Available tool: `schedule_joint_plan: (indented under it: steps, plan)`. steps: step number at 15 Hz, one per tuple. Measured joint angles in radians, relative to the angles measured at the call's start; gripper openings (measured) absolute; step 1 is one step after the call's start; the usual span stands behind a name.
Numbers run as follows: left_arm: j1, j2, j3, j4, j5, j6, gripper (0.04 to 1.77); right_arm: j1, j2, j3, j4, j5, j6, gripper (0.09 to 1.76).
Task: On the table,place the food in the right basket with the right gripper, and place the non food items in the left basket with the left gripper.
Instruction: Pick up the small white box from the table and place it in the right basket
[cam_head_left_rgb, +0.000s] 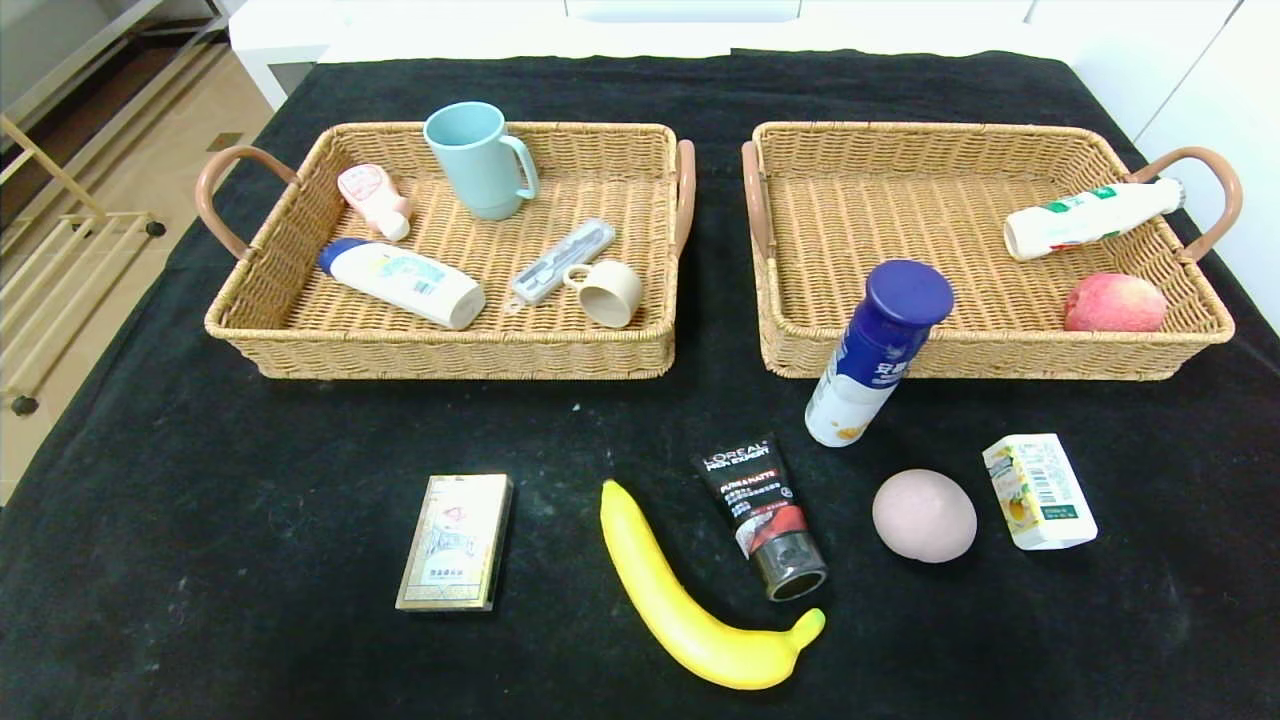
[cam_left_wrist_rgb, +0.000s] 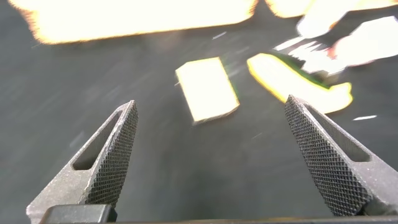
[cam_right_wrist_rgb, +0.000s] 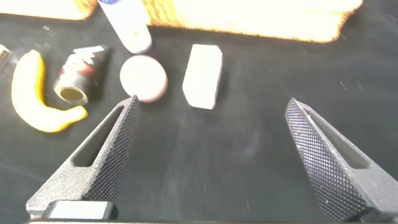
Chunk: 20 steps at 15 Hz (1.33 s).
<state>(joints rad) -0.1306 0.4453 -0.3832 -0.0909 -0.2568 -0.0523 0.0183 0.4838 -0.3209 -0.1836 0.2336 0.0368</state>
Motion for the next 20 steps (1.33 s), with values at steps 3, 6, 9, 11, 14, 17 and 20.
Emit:
schedule_joint_plan:
  steps: [3, 6, 9, 11, 14, 17, 20]
  plan:
    - [-0.104, 0.166, -0.074, -0.037, -0.028, -0.007, 1.72, 0.063, 0.147, -0.093, -0.008, 0.004, -0.002, 1.71]
    - [-0.209, 0.315, -0.123, -0.045, -0.035, -0.003, 1.72, 0.214, 0.269, -0.139, -0.028, -0.069, -0.002, 1.71]
    - [-0.264, 0.441, -0.176, -0.049, -0.039, 0.000, 1.72, 0.367, 0.389, -0.150, -0.140, -0.225, 0.000, 1.71]
    - [-0.289, 0.504, -0.209, -0.048, -0.047, 0.003, 1.72, 0.403, 0.452, -0.156, -0.169, -0.246, 0.004, 1.71]
    - [-0.333, 0.562, -0.236, -0.047, -0.041, 0.003, 1.72, 0.414, 0.495, -0.159, -0.180, -0.266, 0.007, 1.71]
    - [-0.320, 0.588, -0.249, -0.047, -0.025, 0.007, 1.72, 0.417, 0.509, -0.165, -0.184, -0.291, -0.004, 1.71]
    - [-0.319, 0.585, -0.251, -0.046, -0.034, 0.015, 1.72, 0.422, 0.518, -0.166, -0.184, -0.292, -0.006, 1.71]
